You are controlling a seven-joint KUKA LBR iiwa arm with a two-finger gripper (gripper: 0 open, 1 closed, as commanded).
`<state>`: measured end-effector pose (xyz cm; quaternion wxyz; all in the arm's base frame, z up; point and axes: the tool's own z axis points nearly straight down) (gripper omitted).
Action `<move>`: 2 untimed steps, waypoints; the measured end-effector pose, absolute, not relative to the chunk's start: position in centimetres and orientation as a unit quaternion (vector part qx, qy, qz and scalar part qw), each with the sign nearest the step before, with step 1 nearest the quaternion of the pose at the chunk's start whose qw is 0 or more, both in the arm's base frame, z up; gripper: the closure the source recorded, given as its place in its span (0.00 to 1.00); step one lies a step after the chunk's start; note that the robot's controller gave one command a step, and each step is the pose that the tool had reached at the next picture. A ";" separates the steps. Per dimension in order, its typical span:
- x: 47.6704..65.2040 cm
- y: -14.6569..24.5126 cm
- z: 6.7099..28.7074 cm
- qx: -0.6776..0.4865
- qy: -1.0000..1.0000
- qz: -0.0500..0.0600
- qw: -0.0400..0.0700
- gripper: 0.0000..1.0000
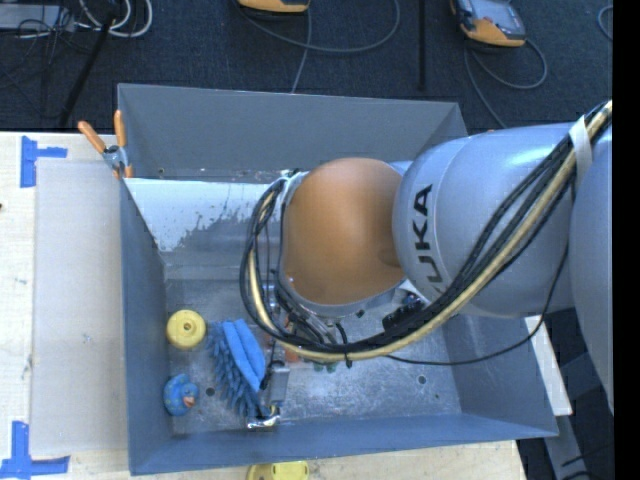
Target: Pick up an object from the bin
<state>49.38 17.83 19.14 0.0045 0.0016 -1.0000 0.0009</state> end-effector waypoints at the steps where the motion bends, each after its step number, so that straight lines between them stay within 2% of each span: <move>1: 49.6 17.7 19.6 -0.001 -1.000 0.000 0.001 0.00; 2: 50.0 18.2 14.7 0.012 -1.000 -0.001 -0.003 0.00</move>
Offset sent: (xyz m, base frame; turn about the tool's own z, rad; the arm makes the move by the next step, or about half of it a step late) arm 0.0074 0.0106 -0.1186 -0.0572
